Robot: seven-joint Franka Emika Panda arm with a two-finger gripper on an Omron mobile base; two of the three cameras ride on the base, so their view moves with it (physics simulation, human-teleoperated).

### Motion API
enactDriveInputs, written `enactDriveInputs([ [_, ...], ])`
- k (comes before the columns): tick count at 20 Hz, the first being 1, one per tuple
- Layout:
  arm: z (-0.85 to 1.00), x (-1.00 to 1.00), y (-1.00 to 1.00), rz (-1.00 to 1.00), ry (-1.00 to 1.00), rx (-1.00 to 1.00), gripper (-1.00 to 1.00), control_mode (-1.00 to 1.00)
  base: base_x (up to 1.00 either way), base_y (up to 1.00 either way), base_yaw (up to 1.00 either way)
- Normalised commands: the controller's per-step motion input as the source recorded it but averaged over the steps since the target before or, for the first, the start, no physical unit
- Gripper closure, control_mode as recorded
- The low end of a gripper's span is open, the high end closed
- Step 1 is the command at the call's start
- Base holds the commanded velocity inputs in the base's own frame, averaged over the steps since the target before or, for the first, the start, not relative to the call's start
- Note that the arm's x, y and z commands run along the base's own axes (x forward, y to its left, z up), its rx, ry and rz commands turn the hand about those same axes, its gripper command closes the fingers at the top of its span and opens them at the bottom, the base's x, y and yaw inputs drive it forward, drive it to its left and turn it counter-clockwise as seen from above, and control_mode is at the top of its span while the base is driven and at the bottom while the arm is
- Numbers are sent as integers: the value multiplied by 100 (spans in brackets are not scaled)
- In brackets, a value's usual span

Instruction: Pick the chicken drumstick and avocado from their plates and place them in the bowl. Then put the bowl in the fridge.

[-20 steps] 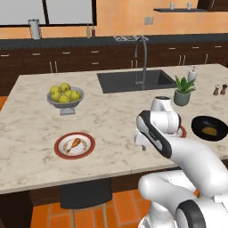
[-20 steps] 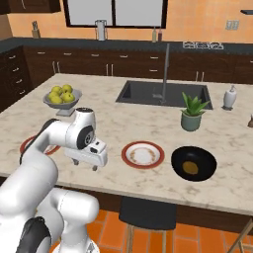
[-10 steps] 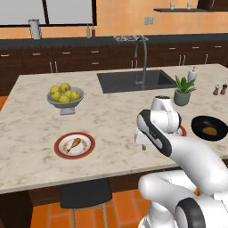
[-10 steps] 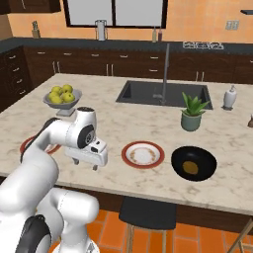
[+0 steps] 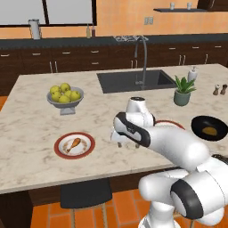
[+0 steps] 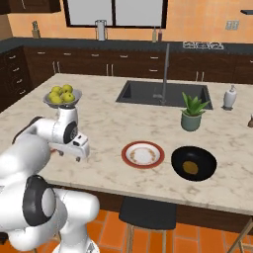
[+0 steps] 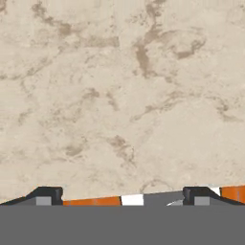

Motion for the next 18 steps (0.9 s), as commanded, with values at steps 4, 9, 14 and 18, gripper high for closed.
enactDriveInputs([
  [4,0,78,96,-4,0,0,-100,-100,0,0,0],
  [9,2,78,77,-14,8,0,-100,-100,0,0,0],
  [14,4,58,64,-16,10,0,-100,-100,0,0,0],
  [18,-2,13,69,-17,6,0,-100,-100,0,0,0],
])
